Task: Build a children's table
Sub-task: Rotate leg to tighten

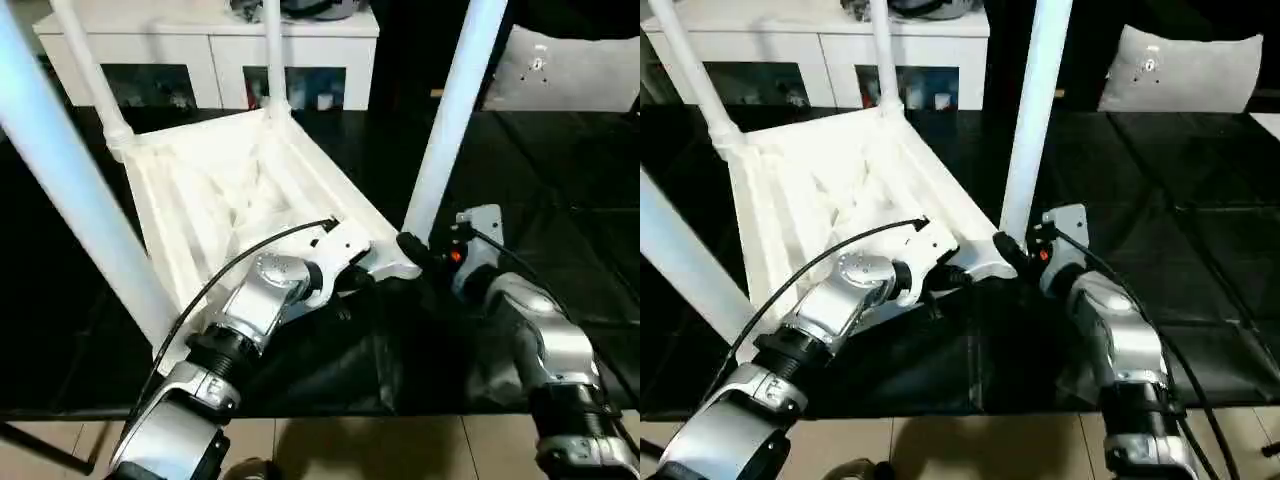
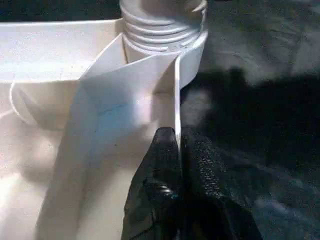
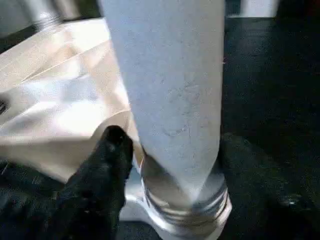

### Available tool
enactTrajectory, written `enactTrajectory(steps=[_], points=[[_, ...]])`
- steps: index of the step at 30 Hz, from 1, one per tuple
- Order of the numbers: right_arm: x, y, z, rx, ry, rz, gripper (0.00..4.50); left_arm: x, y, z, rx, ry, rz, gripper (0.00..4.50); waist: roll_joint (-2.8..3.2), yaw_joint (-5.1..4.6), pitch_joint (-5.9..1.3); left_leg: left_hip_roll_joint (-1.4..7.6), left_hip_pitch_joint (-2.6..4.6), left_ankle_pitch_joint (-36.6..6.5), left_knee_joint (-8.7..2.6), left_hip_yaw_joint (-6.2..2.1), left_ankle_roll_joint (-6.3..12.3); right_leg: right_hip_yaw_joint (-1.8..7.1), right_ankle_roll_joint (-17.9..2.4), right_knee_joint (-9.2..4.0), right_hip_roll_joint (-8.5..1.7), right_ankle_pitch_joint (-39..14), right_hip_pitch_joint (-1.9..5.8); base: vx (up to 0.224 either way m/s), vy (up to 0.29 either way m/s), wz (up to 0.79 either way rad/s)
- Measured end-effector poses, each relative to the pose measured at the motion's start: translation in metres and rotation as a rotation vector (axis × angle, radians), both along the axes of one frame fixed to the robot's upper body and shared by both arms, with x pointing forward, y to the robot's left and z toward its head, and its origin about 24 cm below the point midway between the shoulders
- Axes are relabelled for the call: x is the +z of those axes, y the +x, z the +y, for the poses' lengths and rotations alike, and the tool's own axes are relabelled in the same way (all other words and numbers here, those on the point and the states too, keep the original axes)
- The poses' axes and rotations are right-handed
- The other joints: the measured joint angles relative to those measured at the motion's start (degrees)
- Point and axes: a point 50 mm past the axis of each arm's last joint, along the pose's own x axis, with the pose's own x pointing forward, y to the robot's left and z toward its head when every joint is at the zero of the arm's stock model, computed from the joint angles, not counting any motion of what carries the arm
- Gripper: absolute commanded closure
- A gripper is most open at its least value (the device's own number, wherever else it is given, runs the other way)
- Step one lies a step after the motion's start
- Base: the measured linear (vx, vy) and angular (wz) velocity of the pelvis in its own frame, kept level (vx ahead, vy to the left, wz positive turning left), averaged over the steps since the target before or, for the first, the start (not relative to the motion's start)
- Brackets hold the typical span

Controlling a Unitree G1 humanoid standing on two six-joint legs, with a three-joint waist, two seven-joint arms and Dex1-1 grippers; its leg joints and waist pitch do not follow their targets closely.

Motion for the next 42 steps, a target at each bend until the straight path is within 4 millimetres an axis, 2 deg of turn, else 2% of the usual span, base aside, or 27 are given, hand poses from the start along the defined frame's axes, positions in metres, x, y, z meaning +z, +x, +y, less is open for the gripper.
enactTrajectory(steps=[2,8,13,15,16,20,22,29,34,42], points=[[0.002,-0.004,-0.007,0.052,-0.011,-0.007,1.04,0.000,-0.001,0.002,-0.031,0.005,-0.011,4.50,0.00,0.14,0.00,0.00,0.00,0.0,-0.01,0.00,0.00,0.00,0.0,0.01,0.00,0.0,0.00,0.000,0.000,0.00],[0.014,-0.019,-0.027,0.277,-0.046,0.002,0.62,-0.001,-0.007,0.021,-0.173,0.007,-0.012,4.50,0.00,0.43,0.01,0.02,0.02,0.0,0.00,-0.01,0.00,-0.03,0.0,0.04,0.01,0.0,0.02,0.000,0.000,0.00],[0.027,-0.029,-0.040,0.491,-0.096,0.024,0.62,0.000,-0.015,0.042,-0.352,0.039,0.014,4.50,-0.02,2.27,0.02,0.05,0.00,0.0,0.11,-0.01,0.01,-0.07,0.0,0.05,0.01,0.0,0.07,0.000,0.000,0.00],[0.027,-0.032,-0.039,0.563,-0.098,0.039,0.62,0.001,-0.017,0.047,-0.399,0.051,0.022,4.50,-0.01,2.60,0.02,0.05,0.00,0.0,0.19,-0.01,0.00,-0.06,0.0,0.05,0.00,0.0,0.10,0.000,0.000,0.00],[0.026,-0.034,-0.038,0.593,-0.101,0.048,0.88,0.002,-0.018,0.049,-0.420,0.054,0.027,4.50,-0.01,2.72,0.02,0.05,-0.01,0.0,0.21,-0.01,0.01,-0.05,0.0,0.05,-0.01,0.0,0.10,0.000,0.000,0.00],[0.024,-0.037,-0.034,0.695,-0.086,0.079,1.13,0.003,-0.022,0.056,-0.503,0.072,0.043,4.50,-0.01,3.29,0.02,0.05,-0.01,0.0,0.29,0.00,0.01,-0.05,-0.1,0.09,-0.03,0.1,0.10,0.000,0.000,0.00],[0.023,-0.038,-0.031,0.733,-0.081,0.084,1.41,0.003,-0.023,0.056,-0.525,0.073,0.051,4.50,-0.02,3.50,0.02,0.05,-0.01,0.0,0.33,0.00,0.01,-0.04,-0.1,0.13,-0.04,0.1,0.10,0.000,0.000,0.00],[0.017,-0.036,-0.014,0.802,-0.054,0.062,1.97,0.003,-0.025,0.055,-0.562,0.077,0.056,4.50,-0.02,3.61,0.02,0.05,-0.01,0.0,0.35,0.00,0.01,-0.04,-0.1,0.17,-0.04,0.1,0.09,0.000,0.000,0.00],[0.015,-0.036,-0.013,0.812,-0.046,0.071,2.44,0.003,-0.025,0.054,-0.573,0.077,0.057,4.50,-0.02,3.70,0.02,0.04,-0.01,0.0,0.36,0.00,0.01,-0.04,-0.1,0.16,-0.06,0.1,0.11,0.000,0.000,0.00],[0.014,-0.037,-0.013,0.783,-0.028,0.088,2.53,0.002,-0.024,0.053,-0.535,0.063,0.086,4.50,-0.02,3.73,0.02,0.04,0.00,0.0,0.37,0.00,0.02,-0.04,-0.1,0.19,-0.06,0.1,0.12,0.000,0.000,0.00]])
